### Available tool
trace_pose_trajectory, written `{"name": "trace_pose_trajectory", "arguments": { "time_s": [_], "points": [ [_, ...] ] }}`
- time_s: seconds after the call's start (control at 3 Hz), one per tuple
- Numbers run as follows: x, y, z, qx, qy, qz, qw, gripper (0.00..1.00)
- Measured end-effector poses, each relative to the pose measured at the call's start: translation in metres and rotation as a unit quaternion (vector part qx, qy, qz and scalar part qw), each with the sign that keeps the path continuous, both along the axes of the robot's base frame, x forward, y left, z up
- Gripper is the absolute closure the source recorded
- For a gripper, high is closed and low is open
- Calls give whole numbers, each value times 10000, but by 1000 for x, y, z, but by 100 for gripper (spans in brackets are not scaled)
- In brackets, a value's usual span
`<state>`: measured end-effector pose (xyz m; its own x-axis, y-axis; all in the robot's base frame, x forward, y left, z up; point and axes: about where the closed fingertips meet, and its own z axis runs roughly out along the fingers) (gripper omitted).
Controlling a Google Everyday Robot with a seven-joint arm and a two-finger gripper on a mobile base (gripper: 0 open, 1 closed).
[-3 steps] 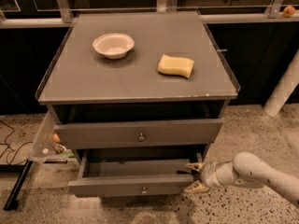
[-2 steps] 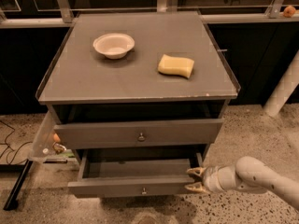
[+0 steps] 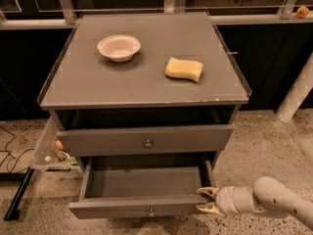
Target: Open middle drawer
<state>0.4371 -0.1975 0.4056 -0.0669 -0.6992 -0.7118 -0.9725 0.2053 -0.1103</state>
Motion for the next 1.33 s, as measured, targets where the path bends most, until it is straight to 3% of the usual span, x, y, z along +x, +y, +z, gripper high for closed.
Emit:
{"name": "trace_pose_trajectory", "arguments": {
  "time_s": [0.67, 1.33],
  "points": [
    [-19, 2, 5, 58, 51, 35, 10000, 100],
    [-19, 2, 5, 59, 52, 37, 10000, 57]
  ]
}}
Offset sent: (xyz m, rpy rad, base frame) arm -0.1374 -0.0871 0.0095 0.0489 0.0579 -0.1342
